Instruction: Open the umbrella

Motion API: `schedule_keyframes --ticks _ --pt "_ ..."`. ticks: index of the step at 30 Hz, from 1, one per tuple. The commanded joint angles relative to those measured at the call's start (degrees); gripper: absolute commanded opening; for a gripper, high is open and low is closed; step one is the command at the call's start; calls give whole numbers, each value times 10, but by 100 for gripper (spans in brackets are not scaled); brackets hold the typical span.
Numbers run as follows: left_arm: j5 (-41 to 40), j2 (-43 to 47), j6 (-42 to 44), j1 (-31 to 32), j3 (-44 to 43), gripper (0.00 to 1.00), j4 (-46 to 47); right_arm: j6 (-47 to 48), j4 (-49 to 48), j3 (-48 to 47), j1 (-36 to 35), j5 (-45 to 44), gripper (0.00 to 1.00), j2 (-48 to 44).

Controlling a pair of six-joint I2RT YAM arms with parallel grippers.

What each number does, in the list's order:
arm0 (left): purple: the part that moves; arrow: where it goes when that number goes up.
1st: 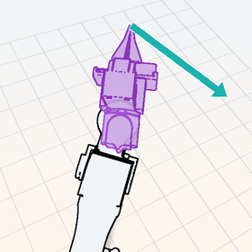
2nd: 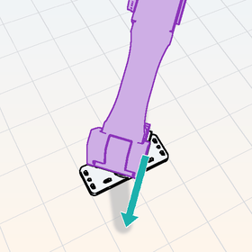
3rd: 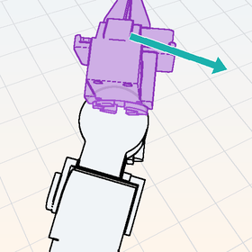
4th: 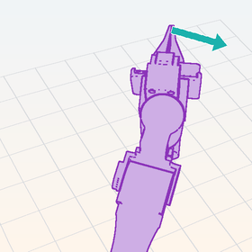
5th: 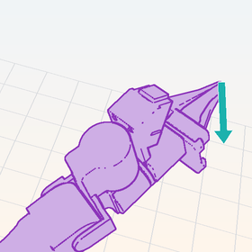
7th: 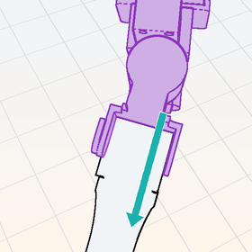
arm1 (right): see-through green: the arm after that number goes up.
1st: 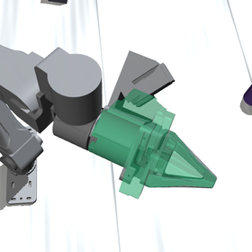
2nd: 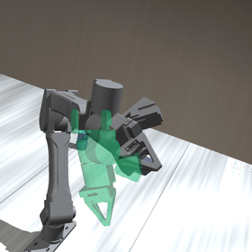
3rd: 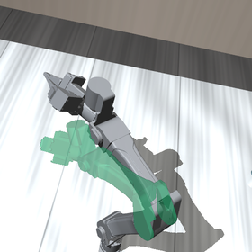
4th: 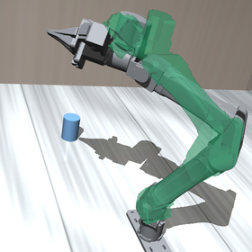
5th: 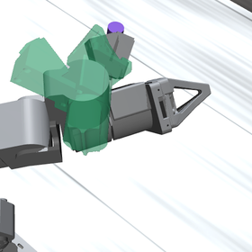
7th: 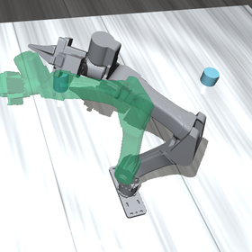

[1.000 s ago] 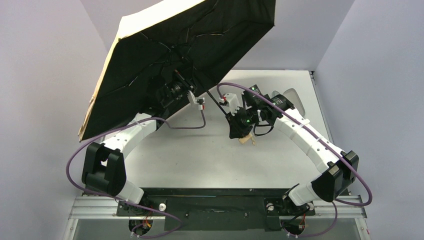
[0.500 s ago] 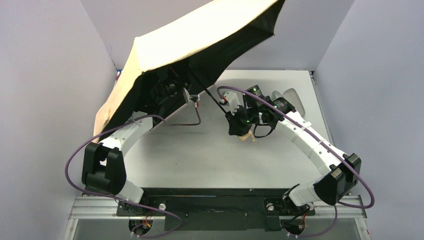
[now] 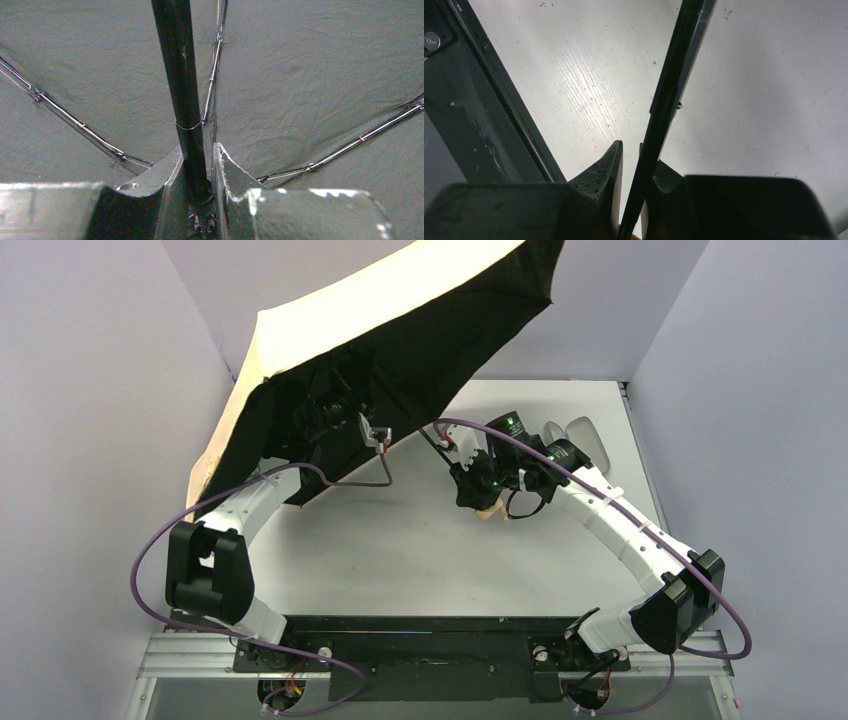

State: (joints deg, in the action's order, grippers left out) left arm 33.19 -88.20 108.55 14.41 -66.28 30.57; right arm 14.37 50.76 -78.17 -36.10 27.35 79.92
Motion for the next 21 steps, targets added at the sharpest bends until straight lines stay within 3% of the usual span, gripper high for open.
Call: schedule_keyframes --ticks 1,16,21 --pt "-367 -30 -19 -166 -74 15 55 132 279 39 -28 72 0 -86" --pt "-370 -53 -20 -173 -102 13 61 123 261 45 -25 72 0 -93" --pt "-327 -26 -28 -101 -84 19 53 79 194 11 -25 87 0 -75"
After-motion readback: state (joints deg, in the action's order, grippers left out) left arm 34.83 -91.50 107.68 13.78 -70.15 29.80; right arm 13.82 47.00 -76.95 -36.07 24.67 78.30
